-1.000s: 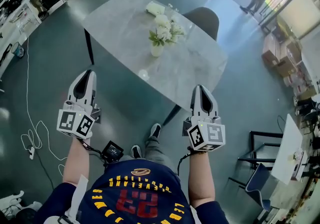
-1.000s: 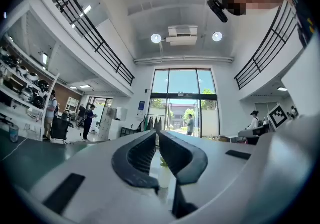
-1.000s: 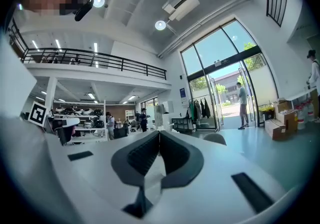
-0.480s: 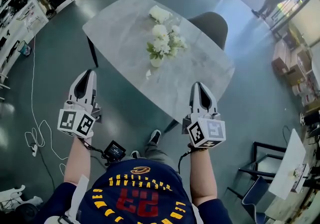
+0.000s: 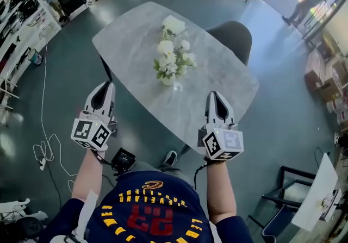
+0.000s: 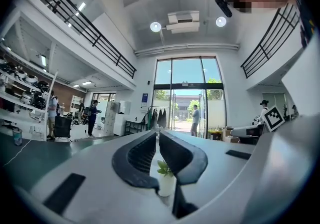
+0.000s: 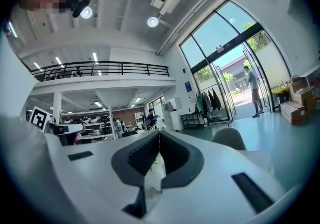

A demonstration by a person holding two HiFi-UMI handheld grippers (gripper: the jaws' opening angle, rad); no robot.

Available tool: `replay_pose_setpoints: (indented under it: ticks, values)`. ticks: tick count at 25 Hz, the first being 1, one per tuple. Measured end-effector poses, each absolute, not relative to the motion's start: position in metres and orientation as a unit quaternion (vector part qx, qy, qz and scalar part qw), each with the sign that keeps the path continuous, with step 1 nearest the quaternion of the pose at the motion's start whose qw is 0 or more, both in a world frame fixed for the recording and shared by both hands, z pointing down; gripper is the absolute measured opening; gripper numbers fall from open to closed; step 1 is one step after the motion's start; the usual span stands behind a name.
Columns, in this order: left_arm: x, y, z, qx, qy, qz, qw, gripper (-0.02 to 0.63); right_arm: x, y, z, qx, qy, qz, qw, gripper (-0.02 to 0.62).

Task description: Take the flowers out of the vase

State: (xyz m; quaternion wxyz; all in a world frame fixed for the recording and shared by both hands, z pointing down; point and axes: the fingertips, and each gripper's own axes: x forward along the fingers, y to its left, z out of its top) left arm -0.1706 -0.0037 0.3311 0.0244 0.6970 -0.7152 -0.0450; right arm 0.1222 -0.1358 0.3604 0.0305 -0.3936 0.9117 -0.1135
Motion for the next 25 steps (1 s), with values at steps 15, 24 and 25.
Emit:
replay_pose_setpoints:
  ticks: [15, 24, 25]
  values:
    - [-0.166, -0.049, 0.375, 0.715, -0.696, -0.006, 0.059, 0.003, 0.102, -0.161, 0.413, -0.395, 0.908, -0.141, 0.002, 0.008]
    - [-0.166, -0.106, 0.398, 0.757, -0.65, 0.04, 0.054, 0.009, 0.087, -0.19, 0.434, -0.422, 0.894, -0.149, -0.023, 0.008]
    - [-0.167, -0.111, 0.401, 0.761, -0.645, 0.042, 0.057, 0.009, 0.086, -0.193, 0.436, -0.425, 0.892, -0.15, -0.023, 0.008]
